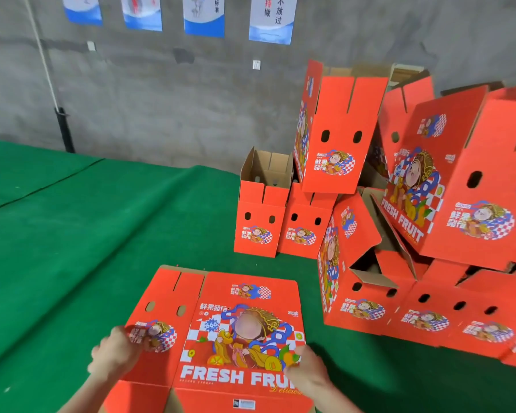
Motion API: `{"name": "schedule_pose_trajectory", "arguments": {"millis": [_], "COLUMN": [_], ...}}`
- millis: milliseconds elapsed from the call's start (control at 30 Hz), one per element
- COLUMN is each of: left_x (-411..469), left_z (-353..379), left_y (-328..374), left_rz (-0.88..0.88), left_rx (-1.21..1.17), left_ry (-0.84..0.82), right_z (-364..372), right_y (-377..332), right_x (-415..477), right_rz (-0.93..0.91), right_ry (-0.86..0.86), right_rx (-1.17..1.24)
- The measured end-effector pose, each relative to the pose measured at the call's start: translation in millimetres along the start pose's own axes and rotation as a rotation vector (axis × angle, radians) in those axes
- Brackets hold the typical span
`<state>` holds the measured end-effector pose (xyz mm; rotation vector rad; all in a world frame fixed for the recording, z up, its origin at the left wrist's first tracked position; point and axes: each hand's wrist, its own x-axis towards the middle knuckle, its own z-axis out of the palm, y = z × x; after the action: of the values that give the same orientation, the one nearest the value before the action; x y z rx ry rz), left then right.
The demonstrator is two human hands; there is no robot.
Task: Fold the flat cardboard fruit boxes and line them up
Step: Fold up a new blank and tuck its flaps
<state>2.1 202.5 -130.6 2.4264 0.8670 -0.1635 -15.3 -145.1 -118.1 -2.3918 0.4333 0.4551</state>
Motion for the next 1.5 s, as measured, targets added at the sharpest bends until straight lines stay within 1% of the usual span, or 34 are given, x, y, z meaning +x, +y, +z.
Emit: {"name": "schedule_pose_trajectory", "arguments": {"millis": [100, 200, 300, 367, 433, 467, 533, 567, 633, 733, 800, 867, 967, 1033, 1067, 1167, 1200, 1267, 1300, 1367, 1400, 1433, 1467, 1500], "left_x": [5.0, 1.9, -8.7, -22.2, -41.0, -51.3, -74.1, -88.0, -117.0, -168.9, -197.5, -217.7, -245.4, -267.5, -279.1, -306.6, -311.8, -319.3, -322.0, -327.2, -330.3, -333.0, -336.1, -339.7], "left_z": [-15.2, -30.2, -39.7, -42.7, -45.2, -46.8, -51.7, -54.9, -62.2, -82.2, -96.2, -107.4, -121.8, -126.5, -126.3, -116.8, -113.5, -108.5, -106.7, -103.1, -101.9, -100.7, -99.8, -98.9], "left_y": [-0.4, 5.5, 12.4, 19.5, 28.5, 34.3, 48.6, 57.3, 76.1, 101.8, 114.2, 125.6, 146.9, 161.8, 169.6, 191.0, 197.7, 210.2, 217.3, 232.5, 241.1, 250.6, 260.2, 270.1], "left_rz": [0.074, 0.169, 0.205, 0.176, 0.141, 0.184, 0.365, 0.466, 0.674, 0.965, 1.035, 1.028, 1.053, 1.111, 1.167, 1.313, 1.327, 1.311, 1.308, 1.284, 1.272, 1.272, 1.276, 1.282], "left_rx": [-0.084, -0.103, -0.04, 0.02, 0.145, 0.224, 0.312, 0.298, 0.2, 0.032, -0.033, -0.053, 0.017, 0.102, 0.15, 0.281, 0.296, 0.305, 0.321, 0.346, 0.356, 0.365, 0.375, 0.391], "left_ry": [0.056, 0.075, 0.054, -0.012, -0.056, -0.072, -0.105, -0.136, -0.249, -0.511, -0.616, -0.668, -0.724, -0.697, -0.654, -0.403, -0.321, -0.242, -0.223, -0.192, -0.172, -0.155, -0.148, -0.148], "right_z": [-16.4, -34.8, -60.1, -77.1, -94.4, -102.3, -117.6, -124.3, -136.5, -155.7, -170.7, -185.6, -204.3, -214.2, -219.0, -232.9, -237.2, -245.2, -249.0, -252.4, -250.4, -247.1, -243.3, -239.5], "right_y": [8.1, 11.1, 2.3, -4.8, -10.2, -12.3, -15.3, -15.9, -16.1, -10.0, -1.5, 7.7, 24.4, 35.9, 42.0, 59.5, 65.5, 75.4, 78.7, 81.0, 81.4, 81.6, 82.1, 82.4], "right_x": [1.2, -3.5, -18.0, -27.1, -33.8, -36.7, -41.3, -43.6, -49.3, -58.7, -68.0, -79.3, -93.2, -100.7, -103.9, -114.2, -116.5, -122.5, -126.2, -136.8, -143.6, -152.1, -160.6, -169.5], "right_rz": [-0.009, -0.079, -0.135, -0.142, -0.133, -0.12, -0.096, -0.086, -0.065, -0.034, 0.006, 0.03, 0.056, 0.089, 0.108, 0.136, 0.133, 0.111, 0.092, 0.058, 0.027, -0.043, -0.156, -0.312], "right_ry": [0.025, 0.037, 0.01, 0.002, 0.005, 0.011, 0.027, 0.032, 0.022, 0.006, -0.036, -0.116, -0.173, -0.185, -0.19, -0.169, -0.159, -0.128, -0.092, 0.046, 0.149, 0.259, 0.377, 0.481], "right_rx": [0.193, 0.299, 0.381, 0.412, 0.431, 0.438, 0.464, 0.481, 0.513, 0.566, 0.59, 0.707, 0.894, 1.014, 1.062, 1.13, 1.187, 1.339, 1.407, 1.474, 1.435, 1.346, 1.212, 1.037]}}
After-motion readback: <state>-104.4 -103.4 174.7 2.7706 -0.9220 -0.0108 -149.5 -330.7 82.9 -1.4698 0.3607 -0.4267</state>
